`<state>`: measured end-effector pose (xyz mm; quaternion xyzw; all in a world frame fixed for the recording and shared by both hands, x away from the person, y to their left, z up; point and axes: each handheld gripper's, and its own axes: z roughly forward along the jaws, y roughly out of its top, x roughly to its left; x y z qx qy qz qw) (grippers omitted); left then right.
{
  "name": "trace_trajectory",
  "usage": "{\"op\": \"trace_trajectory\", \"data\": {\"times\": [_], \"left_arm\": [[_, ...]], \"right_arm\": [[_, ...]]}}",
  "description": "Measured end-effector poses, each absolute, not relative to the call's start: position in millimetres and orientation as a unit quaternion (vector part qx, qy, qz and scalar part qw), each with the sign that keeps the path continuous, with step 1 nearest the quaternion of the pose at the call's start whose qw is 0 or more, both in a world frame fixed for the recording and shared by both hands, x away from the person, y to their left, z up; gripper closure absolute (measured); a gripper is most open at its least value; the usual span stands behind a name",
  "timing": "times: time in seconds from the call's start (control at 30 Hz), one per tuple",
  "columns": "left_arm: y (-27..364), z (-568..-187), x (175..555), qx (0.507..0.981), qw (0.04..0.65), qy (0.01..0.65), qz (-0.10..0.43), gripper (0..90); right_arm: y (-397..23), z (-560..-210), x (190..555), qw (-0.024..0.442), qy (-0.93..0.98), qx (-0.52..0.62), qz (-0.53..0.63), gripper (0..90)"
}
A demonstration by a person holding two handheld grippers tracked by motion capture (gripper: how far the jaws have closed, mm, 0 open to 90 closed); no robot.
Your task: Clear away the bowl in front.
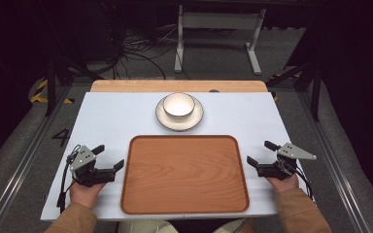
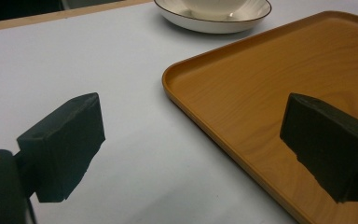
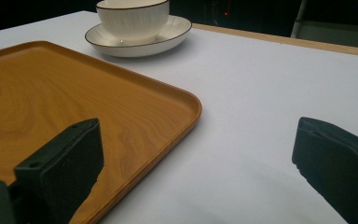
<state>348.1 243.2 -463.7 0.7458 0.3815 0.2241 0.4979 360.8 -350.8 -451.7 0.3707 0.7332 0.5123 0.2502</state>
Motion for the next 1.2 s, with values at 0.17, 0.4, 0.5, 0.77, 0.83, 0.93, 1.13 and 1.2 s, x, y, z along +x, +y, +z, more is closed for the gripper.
{"op": "trace_trajectory", "data": {"times": [0.17,0.4,0.5,0.77,0.83,0.93,1.13,1.2], "left_arm": [[243.0,-458.5,349.5,0.746,0.499,0.385,0.216,7.3],[239.5,-443.5,346.5,0.744,0.504,0.378,0.224,7.3],[236.9,-436.1,345.6,0.743,0.513,0.366,0.224,7.0],[231.2,-421.7,347.1,0.741,0.529,0.354,0.214,5.9],[229.3,-417.8,347.8,0.747,0.522,0.35,0.217,5.2],[227.6,-413.6,348.7,0.749,0.522,0.345,0.218,4.5],[226.1,-408.4,350.3,0.75,0.524,0.342,0.215,4.2],[225.5,-406.3,351.1,0.747,0.528,0.343,0.211,4.2]], "right_arm": [[-350.8,-451.9,360.9,0.25,0.733,0.372,0.513,2.4],[-350.4,-452.2,361.2,0.25,0.734,0.372,0.511,2.5],[-350.4,-452.3,361.3,0.25,0.734,0.372,0.511,2.5],[-350.4,-452.3,361.4,0.25,0.734,0.372,0.51,2.5],[-350.3,-452.3,361.3,0.25,0.734,0.372,0.51,2.5],[-350.3,-452.3,361.3,0.25,0.734,0.372,0.51,2.5],[-350.3,-452.4,361.3,0.25,0.734,0.372,0.51,2.5],[-350.3,-452.3,361.3,0.25,0.734,0.372,0.51,2.5]]}}
